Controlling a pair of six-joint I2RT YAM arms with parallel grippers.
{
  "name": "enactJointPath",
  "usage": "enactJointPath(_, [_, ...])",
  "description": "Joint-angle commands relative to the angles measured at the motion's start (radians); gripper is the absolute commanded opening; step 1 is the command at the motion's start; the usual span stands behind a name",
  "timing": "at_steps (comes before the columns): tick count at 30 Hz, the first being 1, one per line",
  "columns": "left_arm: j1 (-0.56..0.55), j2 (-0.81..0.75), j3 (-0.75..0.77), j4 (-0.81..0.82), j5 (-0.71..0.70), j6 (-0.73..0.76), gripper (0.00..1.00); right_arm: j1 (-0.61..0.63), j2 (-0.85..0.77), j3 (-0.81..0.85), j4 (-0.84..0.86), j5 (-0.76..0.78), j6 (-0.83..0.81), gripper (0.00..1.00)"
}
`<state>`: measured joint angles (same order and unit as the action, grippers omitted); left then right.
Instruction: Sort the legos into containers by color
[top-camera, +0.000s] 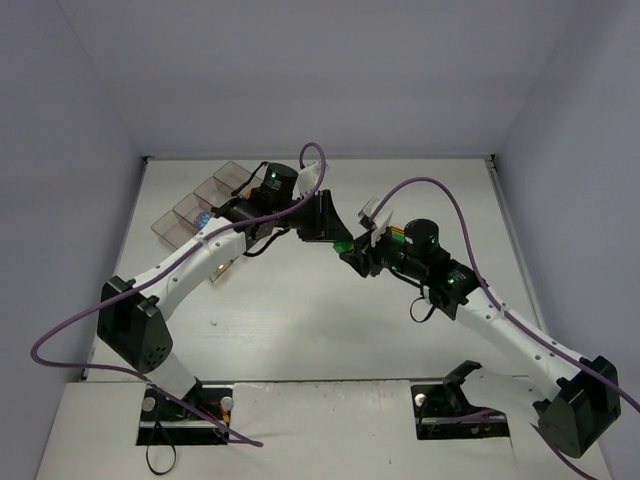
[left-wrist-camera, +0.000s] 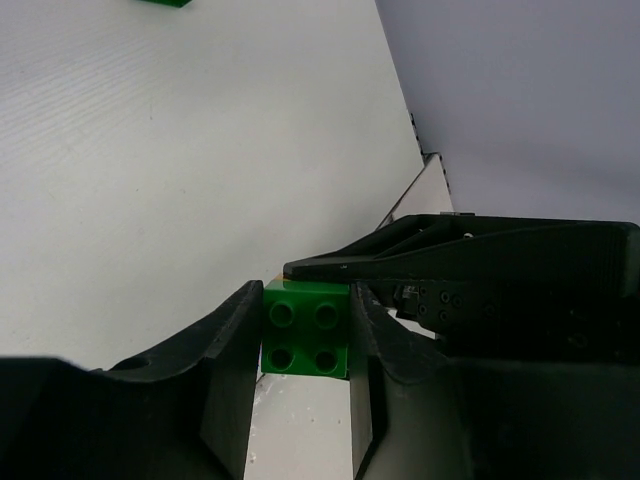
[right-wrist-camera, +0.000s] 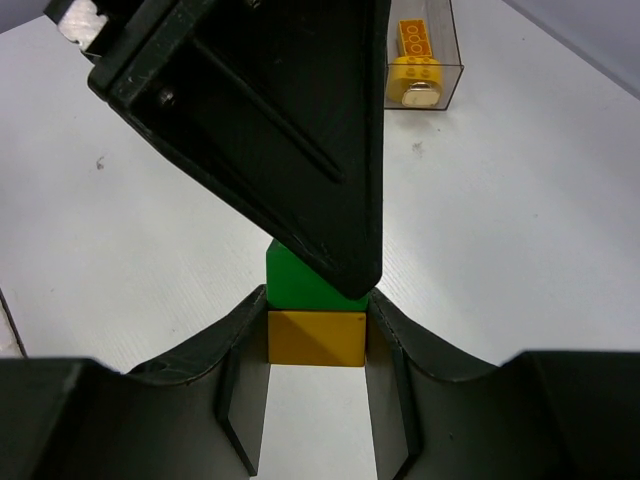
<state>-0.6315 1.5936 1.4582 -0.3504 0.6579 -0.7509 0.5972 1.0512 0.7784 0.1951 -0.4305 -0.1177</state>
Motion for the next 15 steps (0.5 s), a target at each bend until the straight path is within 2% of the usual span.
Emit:
enactJointPath(1, [0.024,-0.061,0.010,0.021,0.008,0.048,0.00,0.004,0.013,0.050,0.073,-0.004,-0.023,0.00])
enactJointPath(4, [0.071,-0.092,-0.012,0.016,0.019,0.053,0.00,0.006,0.018,0.041,0.072,-0.005,-0.020,0.00])
enactJointPath(10, [0.246,-0.171,-0.047,-0.031,0.026,0.110,0.00,0.004,0.026,0.018,0.060,-0.017,-0.011,0.00])
enactJointPath(12, [0.315,-0.196,-0.058,-0.105,-0.036,0.174,0.00,0.004,0.027,0.012,0.053,-0.014,-0.008,0.00])
enactJointPath(15, [0.387,-0.251,-0.105,-0.176,-0.242,0.241,0.00,0.004,0.029,0.007,0.052,-0.010,-0.002,0.00])
